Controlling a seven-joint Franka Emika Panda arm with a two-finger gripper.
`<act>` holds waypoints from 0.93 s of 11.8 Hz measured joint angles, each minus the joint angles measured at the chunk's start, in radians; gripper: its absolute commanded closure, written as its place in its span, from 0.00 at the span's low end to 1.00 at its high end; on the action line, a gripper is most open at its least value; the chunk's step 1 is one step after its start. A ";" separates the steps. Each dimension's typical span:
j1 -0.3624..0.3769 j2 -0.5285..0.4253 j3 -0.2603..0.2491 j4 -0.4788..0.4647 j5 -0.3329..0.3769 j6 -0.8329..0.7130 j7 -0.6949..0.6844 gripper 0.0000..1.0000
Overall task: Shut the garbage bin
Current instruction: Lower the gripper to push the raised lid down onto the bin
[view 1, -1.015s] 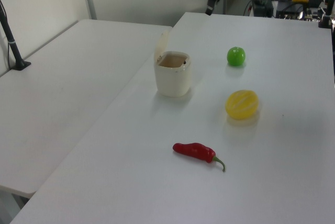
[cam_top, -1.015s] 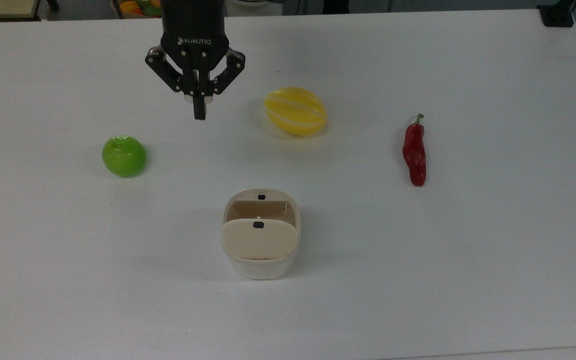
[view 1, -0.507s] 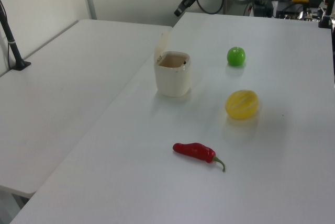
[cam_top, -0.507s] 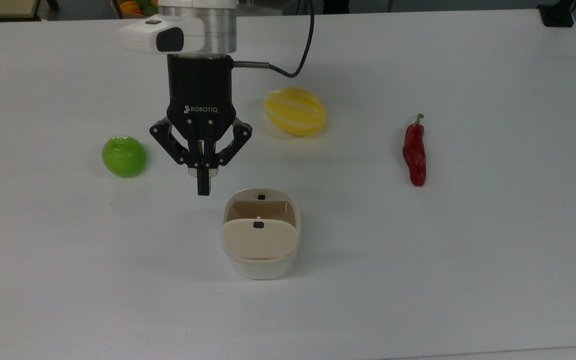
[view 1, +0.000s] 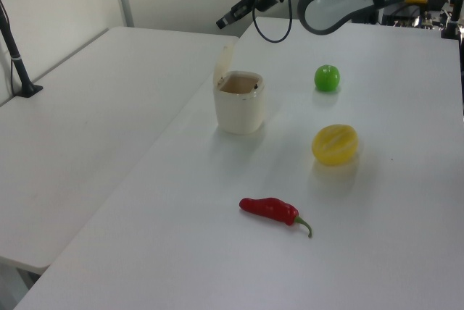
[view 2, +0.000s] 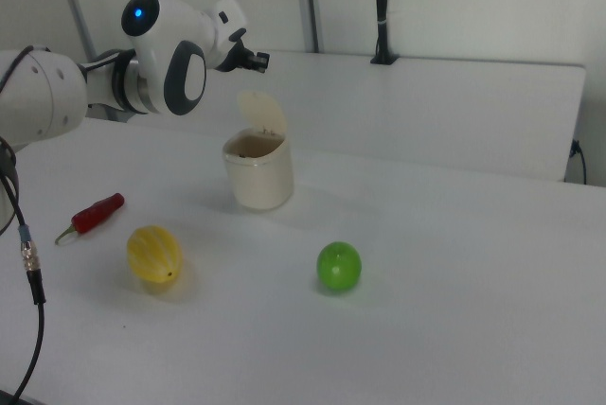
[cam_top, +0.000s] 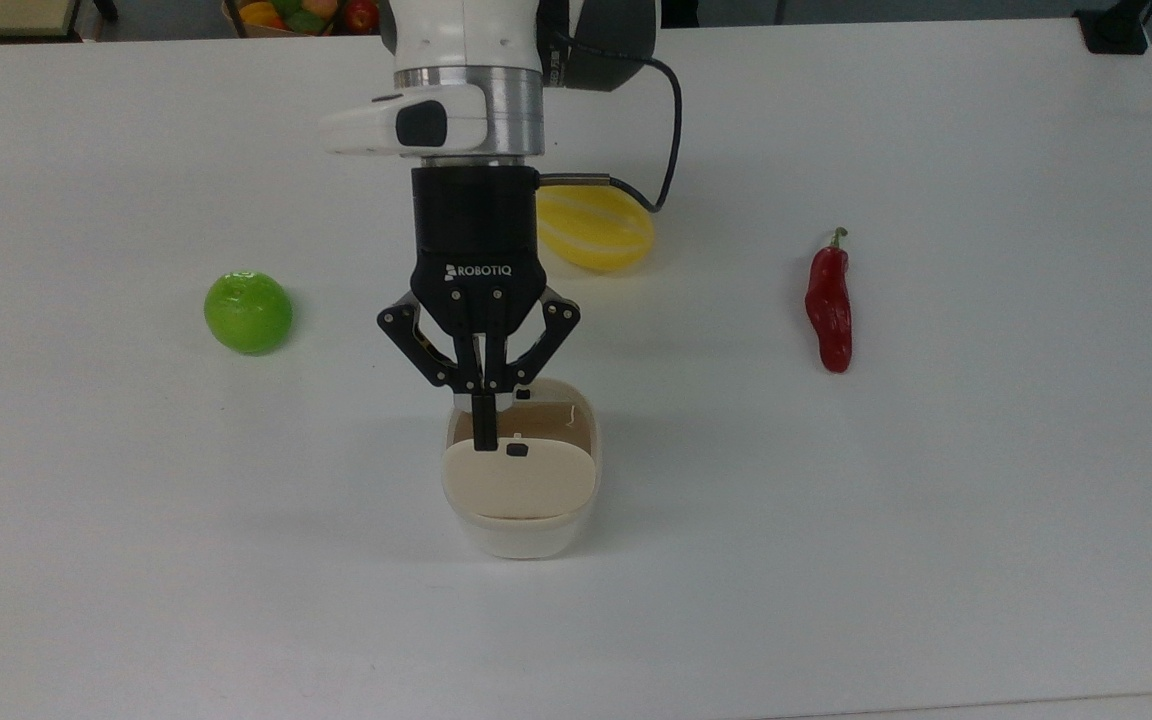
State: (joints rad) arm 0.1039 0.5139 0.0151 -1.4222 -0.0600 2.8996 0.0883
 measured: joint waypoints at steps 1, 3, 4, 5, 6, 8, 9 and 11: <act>0.004 0.022 0.000 0.011 0.000 0.022 0.000 1.00; 0.009 0.047 0.000 0.021 0.000 0.036 0.000 1.00; 0.012 0.054 0.000 0.024 0.000 0.036 0.000 1.00; 0.014 0.055 0.000 0.025 0.000 0.036 0.000 1.00; 0.014 0.055 0.000 0.026 0.000 0.036 0.000 1.00; 0.020 0.055 0.000 0.030 -0.001 -0.018 0.000 1.00; 0.023 0.055 0.000 0.032 -0.001 -0.054 0.000 1.00; 0.031 0.055 0.000 0.034 -0.001 -0.099 0.000 1.00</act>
State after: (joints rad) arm 0.1348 0.5685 0.0153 -1.3877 -0.0609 2.8002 0.0884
